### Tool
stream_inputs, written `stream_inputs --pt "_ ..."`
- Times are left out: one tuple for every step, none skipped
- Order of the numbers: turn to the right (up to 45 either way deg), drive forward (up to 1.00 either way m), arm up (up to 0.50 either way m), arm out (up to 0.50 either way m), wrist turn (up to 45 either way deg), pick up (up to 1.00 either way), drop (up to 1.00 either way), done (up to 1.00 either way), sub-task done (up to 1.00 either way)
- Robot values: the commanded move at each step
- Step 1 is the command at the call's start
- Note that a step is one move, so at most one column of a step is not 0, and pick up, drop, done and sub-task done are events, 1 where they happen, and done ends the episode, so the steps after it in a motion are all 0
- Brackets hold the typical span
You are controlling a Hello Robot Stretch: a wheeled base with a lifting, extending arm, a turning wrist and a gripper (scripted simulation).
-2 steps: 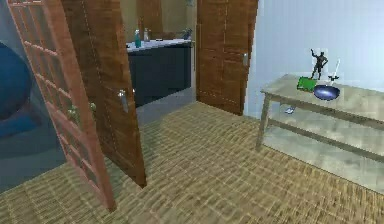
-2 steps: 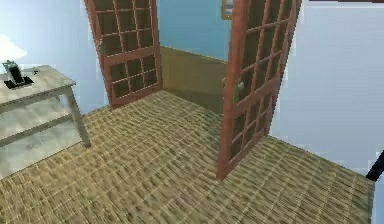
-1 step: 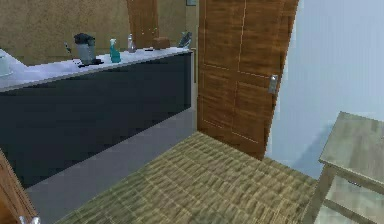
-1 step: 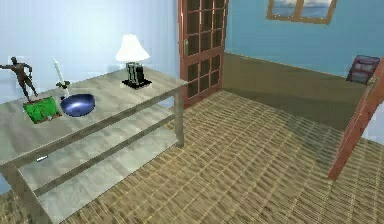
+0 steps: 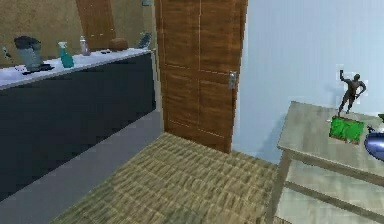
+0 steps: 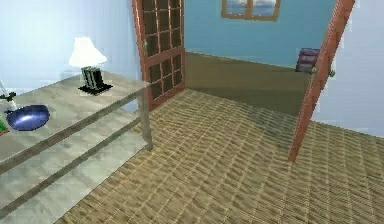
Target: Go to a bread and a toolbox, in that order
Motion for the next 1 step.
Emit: stream_inputs --pt "0.0 0.25 0.0 0.0 0.0 0.0 0.0 0.0 0.0"
